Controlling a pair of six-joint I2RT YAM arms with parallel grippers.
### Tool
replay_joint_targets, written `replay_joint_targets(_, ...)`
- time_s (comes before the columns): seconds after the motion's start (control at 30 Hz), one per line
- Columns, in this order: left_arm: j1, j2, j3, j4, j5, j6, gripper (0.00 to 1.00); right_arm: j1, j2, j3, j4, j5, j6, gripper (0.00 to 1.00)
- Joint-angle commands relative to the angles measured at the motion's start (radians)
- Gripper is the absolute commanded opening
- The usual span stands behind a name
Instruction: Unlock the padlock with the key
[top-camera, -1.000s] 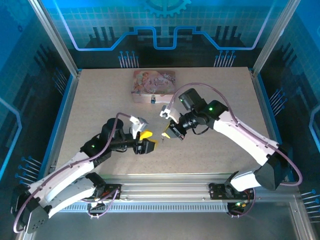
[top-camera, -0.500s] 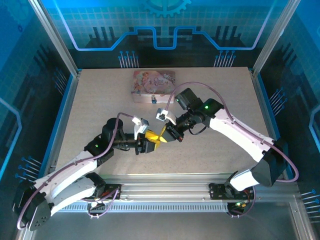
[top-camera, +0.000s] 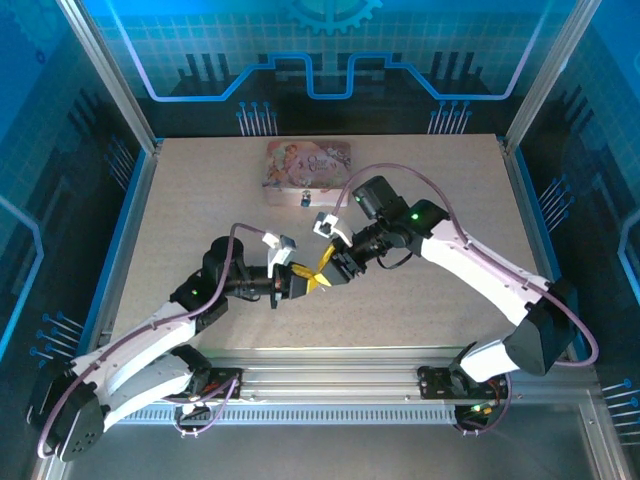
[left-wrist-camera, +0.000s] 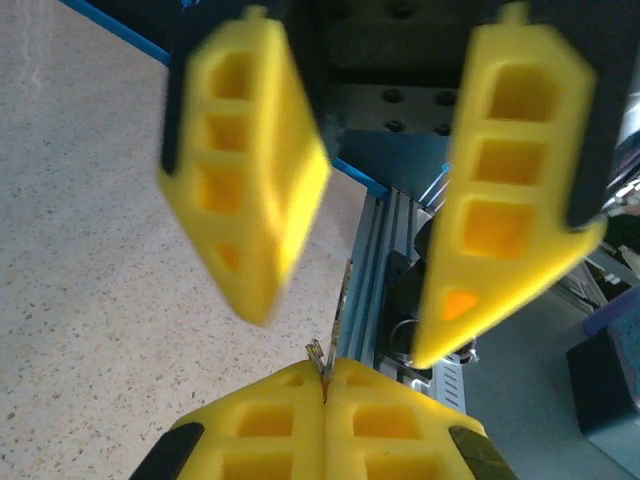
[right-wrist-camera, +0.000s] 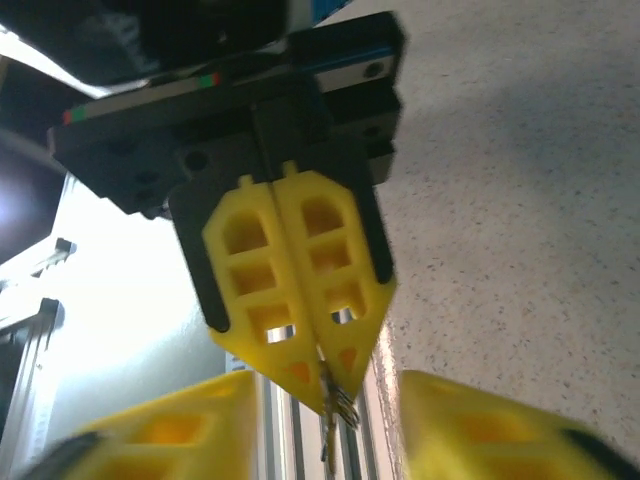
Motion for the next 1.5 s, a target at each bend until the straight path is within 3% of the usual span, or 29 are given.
replay_joint_targets(0.0, 0.012, -0.007, -0.018, 0.024, -0.041, -0.059, 0.0, -0.08, -0.088, -0.076, 0.217, 0.078, 0.277, 0.52)
replay_joint_targets(0.1, 0.027, -0.015, -0.045, 0.076, -0.068, -0.138, 0.0, -0.147, -0.153, -0.195, 0.437, 0.027, 0.489, 0.48)
replay_joint_targets(0.2, 0.033, -0.015, -0.073, 0.165, -0.069, -0.217, 0.0, -0.134, -0.194, -0.278, 0.586, 0.022, 0.603, 0.51)
replay_joint_targets(0.53, 0.034, -0.012, -0.059, 0.259, -0.045, -0.319, 0.0, -0.037, -0.196, -0.379, 0.771, 0.091, 0.724, 0.52)
replay_joint_targets(0.73, 0.033, -0.02, -0.058, 0.277, -0.062, -0.354, 0.0, -0.015, -0.192, -0.387, 0.818, 0.1, 0.752, 0.38)
replay_joint_targets(1.07, 0.034, 0.012, -0.067, 0.394, -0.106, -0.484, 0.0, -0.002, -0.206, -0.419, 0.865, 0.135, 0.789, 0.24)
replay_joint_targets(1.17, 0.034, 0.023, -0.061, 0.394, -0.095, -0.493, 0.0, 0.0, -0.205, -0.445, 0.886, 0.134, 0.795, 0.13)
replay_joint_targets(1.23, 0.034, 0.026, -0.059, 0.382, -0.092, -0.492, 0.0, -0.002, -0.209, -0.451, 0.901, 0.132, 0.793, 0.0)
replay_joint_targets(1.47, 0.034, 0.009, -0.056, 0.281, -0.128, -0.443, 0.01, -0.002, -0.226, -0.441, 0.875, 0.107, 0.718, 0.0)
